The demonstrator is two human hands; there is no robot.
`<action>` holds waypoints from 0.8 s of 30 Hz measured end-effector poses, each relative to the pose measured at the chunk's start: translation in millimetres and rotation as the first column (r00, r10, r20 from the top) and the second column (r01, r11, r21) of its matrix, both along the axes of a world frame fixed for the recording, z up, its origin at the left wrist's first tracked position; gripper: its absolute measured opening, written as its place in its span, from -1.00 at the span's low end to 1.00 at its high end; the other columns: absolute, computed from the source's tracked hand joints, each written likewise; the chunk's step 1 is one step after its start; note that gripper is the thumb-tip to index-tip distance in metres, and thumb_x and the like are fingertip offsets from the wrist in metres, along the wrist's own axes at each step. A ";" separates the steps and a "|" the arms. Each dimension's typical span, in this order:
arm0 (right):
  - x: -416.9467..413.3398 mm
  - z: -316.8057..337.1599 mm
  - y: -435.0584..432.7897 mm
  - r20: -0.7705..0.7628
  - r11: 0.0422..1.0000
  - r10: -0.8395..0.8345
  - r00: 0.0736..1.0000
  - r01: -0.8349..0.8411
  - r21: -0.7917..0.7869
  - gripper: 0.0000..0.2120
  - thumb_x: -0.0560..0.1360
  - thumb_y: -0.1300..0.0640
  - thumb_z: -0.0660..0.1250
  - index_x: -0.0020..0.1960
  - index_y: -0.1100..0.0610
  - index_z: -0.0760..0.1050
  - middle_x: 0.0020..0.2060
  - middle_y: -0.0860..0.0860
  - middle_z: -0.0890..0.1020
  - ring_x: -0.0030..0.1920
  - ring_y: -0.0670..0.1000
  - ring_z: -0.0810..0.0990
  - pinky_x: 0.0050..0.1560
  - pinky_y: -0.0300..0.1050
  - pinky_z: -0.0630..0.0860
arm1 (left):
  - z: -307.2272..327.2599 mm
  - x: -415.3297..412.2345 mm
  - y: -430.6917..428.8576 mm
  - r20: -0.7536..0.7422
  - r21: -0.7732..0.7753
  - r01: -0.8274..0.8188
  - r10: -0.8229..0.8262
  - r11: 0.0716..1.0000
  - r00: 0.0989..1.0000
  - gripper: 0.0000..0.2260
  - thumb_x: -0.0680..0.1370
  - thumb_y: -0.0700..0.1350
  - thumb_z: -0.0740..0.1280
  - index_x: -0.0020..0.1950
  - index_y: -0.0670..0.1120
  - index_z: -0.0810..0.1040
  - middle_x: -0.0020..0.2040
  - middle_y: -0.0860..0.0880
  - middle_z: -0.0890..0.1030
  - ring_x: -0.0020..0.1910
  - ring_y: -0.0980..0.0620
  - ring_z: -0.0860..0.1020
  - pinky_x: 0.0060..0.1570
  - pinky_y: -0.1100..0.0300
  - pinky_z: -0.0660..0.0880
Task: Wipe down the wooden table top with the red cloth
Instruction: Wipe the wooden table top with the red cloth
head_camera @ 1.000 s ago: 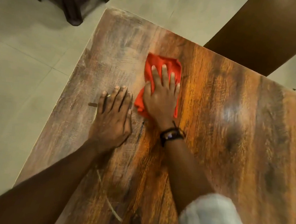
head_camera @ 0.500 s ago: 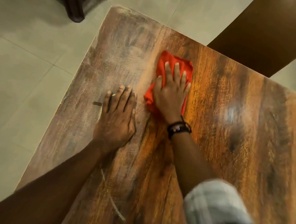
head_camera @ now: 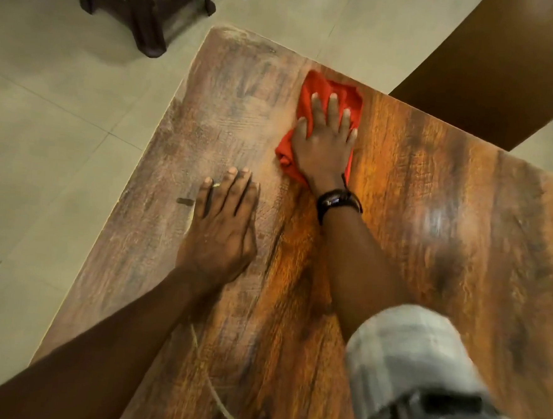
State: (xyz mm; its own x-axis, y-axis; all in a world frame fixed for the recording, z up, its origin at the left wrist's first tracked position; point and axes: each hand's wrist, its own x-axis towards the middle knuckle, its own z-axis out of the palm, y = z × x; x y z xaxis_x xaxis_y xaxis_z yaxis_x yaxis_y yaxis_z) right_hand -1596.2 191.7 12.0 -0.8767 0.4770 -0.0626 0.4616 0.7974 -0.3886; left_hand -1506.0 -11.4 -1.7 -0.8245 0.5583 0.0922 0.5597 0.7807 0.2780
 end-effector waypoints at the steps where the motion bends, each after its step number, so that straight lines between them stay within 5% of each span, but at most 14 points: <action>1: 27.3 -2.0 -13.3 -0.038 1.000 0.024 0.999 -0.023 0.004 -0.45 0.64 -0.11 0.03 0.61 -0.07 0.12 0.63 0.01 0.06 0.62 0.18 -0.02 0.56 0.23 -0.13 | 0.5 0.2 0.0 0.000 -0.002 -0.006 0.006 1.000 1.000 -0.48 0.63 -0.04 0.01 0.57 -0.18 0.26 0.59 -0.17 0.23 0.61 -0.13 0.10 0.56 -0.18 -0.02; 10: 250.8 -3.4 -118.6 -0.035 0.996 0.061 0.997 -0.059 0.068 -0.47 0.63 -0.10 0.07 0.59 -0.09 0.18 0.62 -0.05 0.10 0.63 0.08 -0.02 0.55 0.20 -0.01 | -1.2 -0.1 1.2 -0.046 -0.020 0.002 -0.002 1.000 0.999 -0.50 0.64 -0.05 0.03 0.55 -0.22 0.28 0.57 -0.19 0.26 0.59 -0.17 0.16 0.54 -0.20 0.07; 24: 60.6 -13.9 -33.7 -0.071 0.999 -0.032 0.997 0.033 0.015 -0.45 0.61 -0.09 0.11 0.59 -0.08 0.19 0.61 0.01 0.13 0.61 0.18 0.03 0.55 0.27 -0.15 | -1.8 -0.2 1.4 0.019 -0.001 0.026 -0.026 1.000 0.999 -0.46 0.62 -0.02 -0.03 0.58 -0.18 0.23 0.60 -0.16 0.21 0.61 -0.13 0.09 0.55 -0.19 -0.02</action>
State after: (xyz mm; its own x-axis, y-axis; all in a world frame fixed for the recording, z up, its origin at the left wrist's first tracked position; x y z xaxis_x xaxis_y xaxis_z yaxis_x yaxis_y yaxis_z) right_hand -1535.6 158.0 -2.0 -0.8625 0.5060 0.0065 0.4596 0.7887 -0.4083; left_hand -1506.3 -9.9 -3.5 -0.8111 0.5799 0.0762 0.5748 0.7662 0.2873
